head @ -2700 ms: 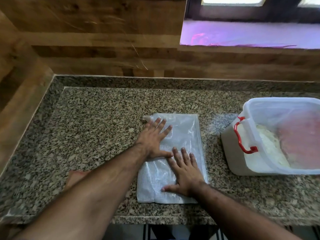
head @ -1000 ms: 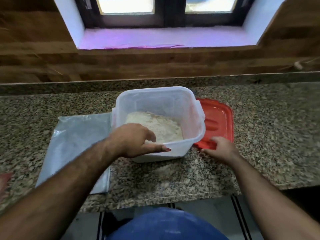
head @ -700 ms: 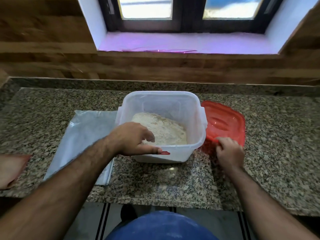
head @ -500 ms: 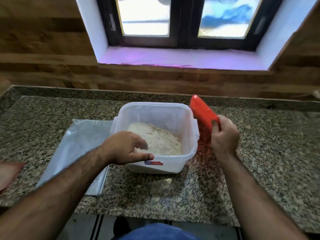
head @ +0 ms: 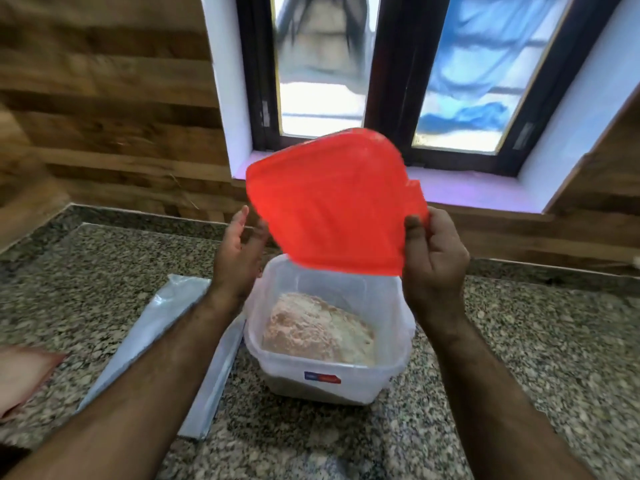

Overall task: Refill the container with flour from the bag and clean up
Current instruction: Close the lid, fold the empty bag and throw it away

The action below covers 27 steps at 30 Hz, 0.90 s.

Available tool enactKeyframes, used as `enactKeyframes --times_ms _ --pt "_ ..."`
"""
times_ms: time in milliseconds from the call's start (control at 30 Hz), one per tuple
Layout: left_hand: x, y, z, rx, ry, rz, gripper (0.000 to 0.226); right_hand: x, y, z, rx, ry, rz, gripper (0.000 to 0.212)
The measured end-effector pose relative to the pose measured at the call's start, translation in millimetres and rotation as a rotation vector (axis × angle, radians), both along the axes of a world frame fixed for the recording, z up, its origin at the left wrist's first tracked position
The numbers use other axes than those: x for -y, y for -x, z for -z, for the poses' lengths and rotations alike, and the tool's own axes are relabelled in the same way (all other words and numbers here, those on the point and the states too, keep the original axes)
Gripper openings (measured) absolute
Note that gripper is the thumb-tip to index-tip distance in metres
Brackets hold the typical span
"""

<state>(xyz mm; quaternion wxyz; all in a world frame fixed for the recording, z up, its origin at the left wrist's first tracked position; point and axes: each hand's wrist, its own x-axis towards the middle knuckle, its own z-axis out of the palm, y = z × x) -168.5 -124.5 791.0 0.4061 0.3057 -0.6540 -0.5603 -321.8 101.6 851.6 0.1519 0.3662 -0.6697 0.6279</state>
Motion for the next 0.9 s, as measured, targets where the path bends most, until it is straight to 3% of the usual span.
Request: enactKeyframes --times_ms 100,167,233,300,433,533,667,733,900 --pt "14.4 -4.3 -6.7 -0.193 -0.212 0.111 0.051 13.6 6.2 8.8 0.567 0.073 -0.102 0.025" --pt "16.2 -8.4 -6.7 -0.200 -0.333 0.118 0.042 15.8 15.9 23.2 0.791 -0.036 -0.111 0.030" --pt "15.6 -11.6 0.6 -0.125 -0.448 0.119 0.036 10.0 19.5 38.2 0.713 -0.325 -0.011 0.039" --pt "11.8 -14.1 11.3 -0.046 -0.560 0.137 0.047 -3.5 13.3 49.4 0.516 -0.600 0.124 0.055" --pt "2.1 -13.4 25.5 0.059 -0.607 0.161 0.049 -23.9 -3.5 69.6 0.320 -0.993 0.297 0.077" --pt "-1.0 -14.3 36.5 0.163 -0.541 0.216 0.081 -33.0 -10.9 76.9 0.363 -1.085 0.317 0.069" --pt "-10.4 -19.9 42.6 0.476 -0.201 0.208 0.100 -36.6 -9.1 78.6 0.442 -1.040 0.270 0.056" --pt "-12.3 -19.6 48.1 0.603 -0.060 0.155 0.096 -34.7 -6.5 79.1 0.411 -1.067 0.287 0.055" --pt "-18.2 -25.0 47.9 0.726 0.063 0.151 0.085 -38.1 0.2 79.3 0.386 -1.227 0.249 0.054"
